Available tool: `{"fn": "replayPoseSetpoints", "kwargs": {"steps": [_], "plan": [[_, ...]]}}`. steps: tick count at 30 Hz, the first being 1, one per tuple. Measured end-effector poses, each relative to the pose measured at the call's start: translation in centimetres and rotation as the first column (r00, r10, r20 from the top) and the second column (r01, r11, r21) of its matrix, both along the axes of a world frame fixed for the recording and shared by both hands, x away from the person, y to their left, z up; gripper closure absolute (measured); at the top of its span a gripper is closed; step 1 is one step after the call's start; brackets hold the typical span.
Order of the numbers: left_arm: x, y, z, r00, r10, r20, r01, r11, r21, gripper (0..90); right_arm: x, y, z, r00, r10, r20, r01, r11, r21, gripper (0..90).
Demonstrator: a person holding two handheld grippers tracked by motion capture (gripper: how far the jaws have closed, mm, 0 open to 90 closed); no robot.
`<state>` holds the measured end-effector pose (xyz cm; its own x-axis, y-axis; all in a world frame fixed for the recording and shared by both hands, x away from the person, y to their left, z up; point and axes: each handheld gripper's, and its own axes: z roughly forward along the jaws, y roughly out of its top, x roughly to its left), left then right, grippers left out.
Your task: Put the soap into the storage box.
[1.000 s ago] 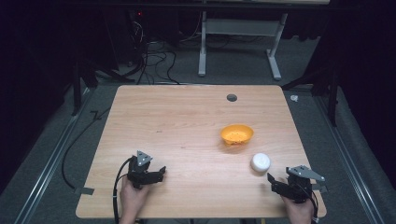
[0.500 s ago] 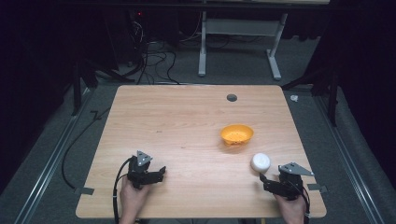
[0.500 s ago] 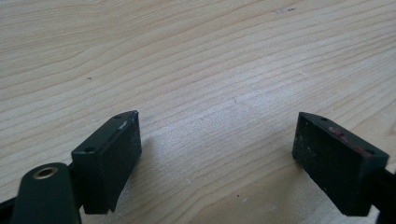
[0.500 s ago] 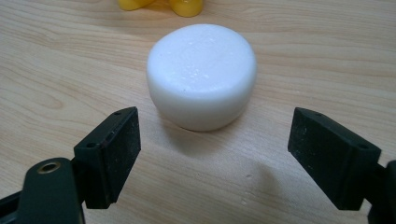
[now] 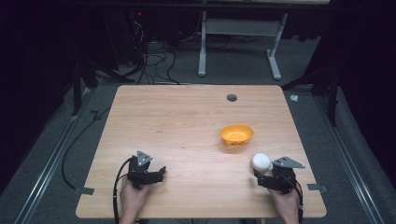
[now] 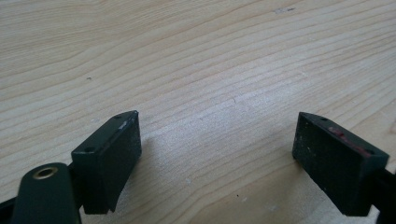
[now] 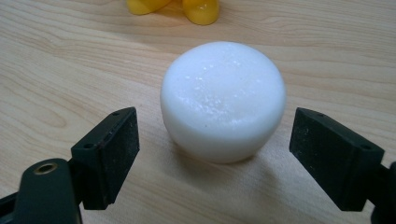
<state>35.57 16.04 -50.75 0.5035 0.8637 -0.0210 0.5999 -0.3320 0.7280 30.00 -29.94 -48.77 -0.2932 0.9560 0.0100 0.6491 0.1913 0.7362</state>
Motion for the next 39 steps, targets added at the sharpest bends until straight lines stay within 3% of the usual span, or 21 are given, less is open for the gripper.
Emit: {"fn": "replayPoseSetpoints", "kwargs": {"steps": [21, 29, 39], "plan": [[0.0, 0.0, 0.0, 1.0000, 0.000, 0.000, 0.000, 1.0000, -0.001, 15.9, 2.8, 1.2, -0.6, 0.9985, -0.019, -0.051, 0.017, 0.9990, -0.041, 17.3], [0.0, 0.0, 0.0, 1.0000, -0.001, 0.000, 0.001, 1.0000, -0.001, 15.9, 3.2, 1.3, -0.7, 0.9986, -0.022, -0.047, 0.020, 0.9985, -0.051, 23.8], [0.0, 0.0, 0.0, 1.0000, -0.001, 0.000, 0.001, 1.0000, -0.001, 15.9, 3.3, 1.3, -0.8, 0.9984, -0.017, -0.054, 0.015, 0.9988, -0.047, 24.1]]}}
